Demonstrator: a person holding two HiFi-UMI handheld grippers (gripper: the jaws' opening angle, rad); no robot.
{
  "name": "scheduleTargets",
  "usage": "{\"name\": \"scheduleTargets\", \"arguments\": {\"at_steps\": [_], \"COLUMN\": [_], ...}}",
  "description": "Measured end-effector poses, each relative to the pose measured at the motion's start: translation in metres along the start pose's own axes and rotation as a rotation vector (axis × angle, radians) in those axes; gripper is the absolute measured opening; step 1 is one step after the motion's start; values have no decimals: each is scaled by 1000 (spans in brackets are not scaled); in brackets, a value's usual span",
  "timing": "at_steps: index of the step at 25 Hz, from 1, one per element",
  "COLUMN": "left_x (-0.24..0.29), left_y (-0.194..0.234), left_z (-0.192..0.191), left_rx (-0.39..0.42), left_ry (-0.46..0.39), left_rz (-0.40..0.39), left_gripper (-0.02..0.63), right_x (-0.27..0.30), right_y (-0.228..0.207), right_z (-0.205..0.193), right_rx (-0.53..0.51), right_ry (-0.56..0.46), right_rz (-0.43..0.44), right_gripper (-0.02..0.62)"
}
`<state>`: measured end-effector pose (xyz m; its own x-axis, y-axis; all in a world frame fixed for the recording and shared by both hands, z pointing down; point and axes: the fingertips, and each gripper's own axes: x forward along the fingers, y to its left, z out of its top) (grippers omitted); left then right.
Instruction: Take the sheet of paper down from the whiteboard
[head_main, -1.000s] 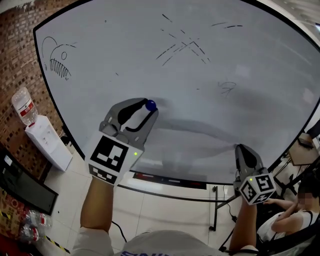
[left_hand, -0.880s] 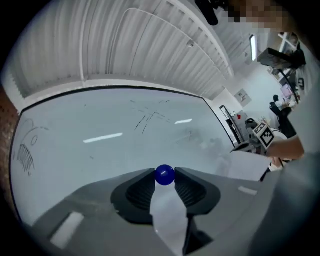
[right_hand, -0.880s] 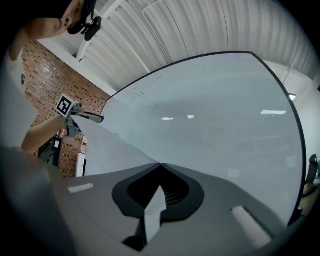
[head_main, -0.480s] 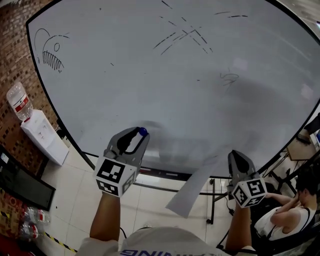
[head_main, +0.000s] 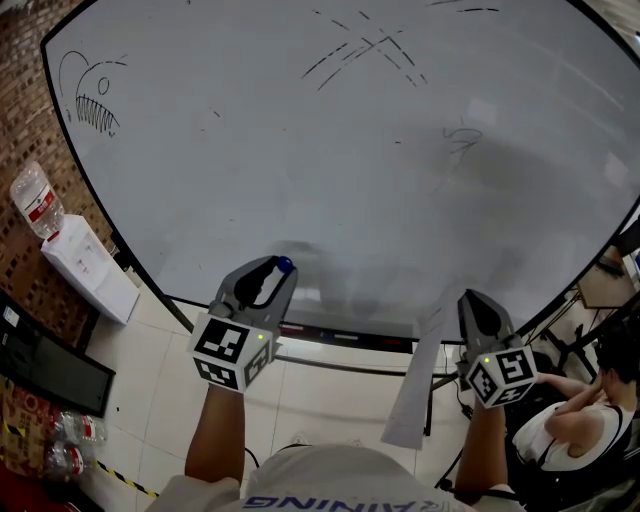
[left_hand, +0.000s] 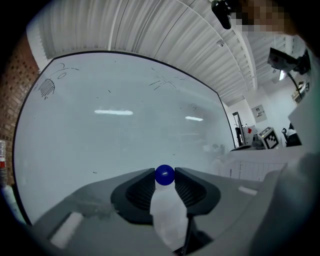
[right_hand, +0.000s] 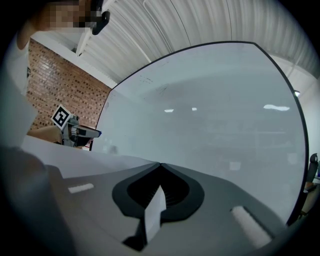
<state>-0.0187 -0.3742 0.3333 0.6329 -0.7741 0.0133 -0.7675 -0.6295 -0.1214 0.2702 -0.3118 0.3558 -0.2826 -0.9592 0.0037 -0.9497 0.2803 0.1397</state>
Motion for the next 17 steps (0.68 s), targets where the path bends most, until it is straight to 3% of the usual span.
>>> {"name": "scheduleTargets", "arguments": {"at_steps": [17], "left_x": [-1], "left_y": [3], "left_z": [-6], "left_rx": [-15], "left_ry": [11], "left_rz": [1], "left_gripper": [134], "right_x": [2], "right_y": [8], "right_z": [1], "right_rx": [-10], "right_ry": [6], "right_rz": [3], "right_gripper": [8]}}
